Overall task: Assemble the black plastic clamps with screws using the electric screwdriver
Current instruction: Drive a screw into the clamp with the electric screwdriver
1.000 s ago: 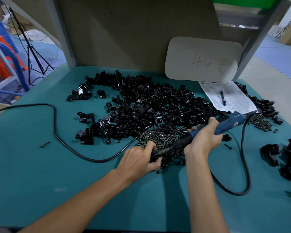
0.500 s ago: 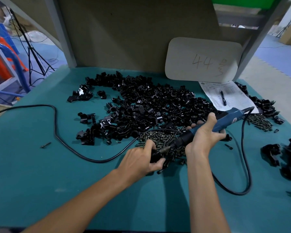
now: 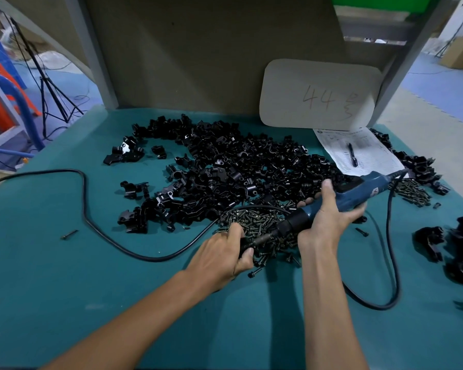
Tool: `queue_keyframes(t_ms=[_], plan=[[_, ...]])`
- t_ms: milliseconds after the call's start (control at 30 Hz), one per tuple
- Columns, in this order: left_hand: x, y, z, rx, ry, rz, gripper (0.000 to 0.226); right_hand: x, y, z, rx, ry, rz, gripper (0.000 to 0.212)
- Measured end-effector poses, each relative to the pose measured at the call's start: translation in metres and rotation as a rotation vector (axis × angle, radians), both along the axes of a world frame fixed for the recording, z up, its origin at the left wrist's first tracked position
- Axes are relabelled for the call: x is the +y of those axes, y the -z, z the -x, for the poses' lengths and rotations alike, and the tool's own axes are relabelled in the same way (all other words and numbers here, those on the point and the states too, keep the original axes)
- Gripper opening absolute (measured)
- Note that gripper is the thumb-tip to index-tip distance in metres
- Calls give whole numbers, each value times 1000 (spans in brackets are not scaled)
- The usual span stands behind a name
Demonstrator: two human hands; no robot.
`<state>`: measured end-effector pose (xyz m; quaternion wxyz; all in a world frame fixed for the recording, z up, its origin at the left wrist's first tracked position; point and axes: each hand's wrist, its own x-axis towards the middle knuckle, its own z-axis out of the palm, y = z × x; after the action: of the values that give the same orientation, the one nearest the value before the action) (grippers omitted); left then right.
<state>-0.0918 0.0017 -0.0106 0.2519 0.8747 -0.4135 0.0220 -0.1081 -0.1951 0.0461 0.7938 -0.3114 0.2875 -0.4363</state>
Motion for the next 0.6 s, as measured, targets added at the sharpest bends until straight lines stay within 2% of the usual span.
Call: queue_keyframes(t_ms=[67, 333, 600], plan=[[-1, -1, 0, 0, 6, -7, 27, 0, 1, 2, -3, 12, -14, 63], [-2, -2, 2, 1, 3, -24, 22, 0, -4, -3, 83, 93, 38, 40], [-1, -5, 2, -3, 13, -28, 22, -1, -3, -3, 94, 65, 45, 35]])
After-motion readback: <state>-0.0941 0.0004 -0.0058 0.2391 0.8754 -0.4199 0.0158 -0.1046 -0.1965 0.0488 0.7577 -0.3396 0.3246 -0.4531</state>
